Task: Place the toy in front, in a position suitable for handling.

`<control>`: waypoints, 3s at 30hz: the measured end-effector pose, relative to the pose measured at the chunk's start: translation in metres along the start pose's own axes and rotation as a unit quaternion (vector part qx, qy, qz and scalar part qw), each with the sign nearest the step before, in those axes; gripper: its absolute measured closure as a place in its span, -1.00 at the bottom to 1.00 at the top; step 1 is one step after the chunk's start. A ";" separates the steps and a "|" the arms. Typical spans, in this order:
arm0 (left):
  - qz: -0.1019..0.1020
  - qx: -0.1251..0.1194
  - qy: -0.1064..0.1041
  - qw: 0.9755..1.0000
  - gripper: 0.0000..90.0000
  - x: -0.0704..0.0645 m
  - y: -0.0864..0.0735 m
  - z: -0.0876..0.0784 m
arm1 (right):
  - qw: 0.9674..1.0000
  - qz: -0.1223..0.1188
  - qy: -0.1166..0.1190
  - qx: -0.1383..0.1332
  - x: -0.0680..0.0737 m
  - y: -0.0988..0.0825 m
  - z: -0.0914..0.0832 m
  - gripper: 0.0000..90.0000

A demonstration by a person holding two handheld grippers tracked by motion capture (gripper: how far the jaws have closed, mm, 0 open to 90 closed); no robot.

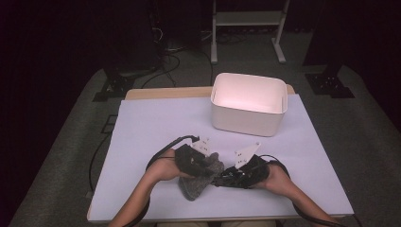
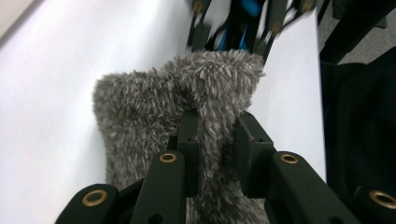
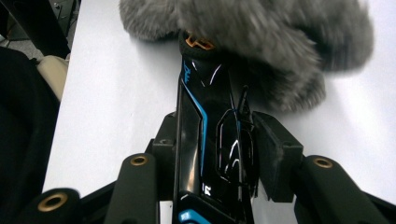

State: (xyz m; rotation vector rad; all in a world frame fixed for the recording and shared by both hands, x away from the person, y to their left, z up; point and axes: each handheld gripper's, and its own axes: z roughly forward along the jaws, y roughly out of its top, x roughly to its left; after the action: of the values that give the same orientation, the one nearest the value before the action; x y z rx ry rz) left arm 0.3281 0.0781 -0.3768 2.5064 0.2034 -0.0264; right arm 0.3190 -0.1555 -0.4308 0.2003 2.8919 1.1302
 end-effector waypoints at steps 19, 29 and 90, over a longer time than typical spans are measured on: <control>-0.018 -0.020 -0.026 0.999 0.64 0.006 -0.010 0.018 | 0.999 0.008 -0.015 0.045 0.001 0.006 -0.003 0.03; -0.025 -0.028 -0.031 0.999 0.64 0.008 -0.016 0.022 | 0.996 0.013 -0.013 0.088 -0.002 0.020 0.003 -0.02; 0.002 -0.105 0.029 0.994 0.68 0.007 0.019 -0.074 | 0.993 0.005 0.007 -0.116 -0.012 0.058 -0.019 0.24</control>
State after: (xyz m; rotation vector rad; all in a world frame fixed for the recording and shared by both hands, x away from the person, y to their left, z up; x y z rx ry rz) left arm 0.3357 0.1072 -0.3063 2.2984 0.2140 0.0650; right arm 0.3358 -0.1281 -0.3776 0.2003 2.7419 1.4621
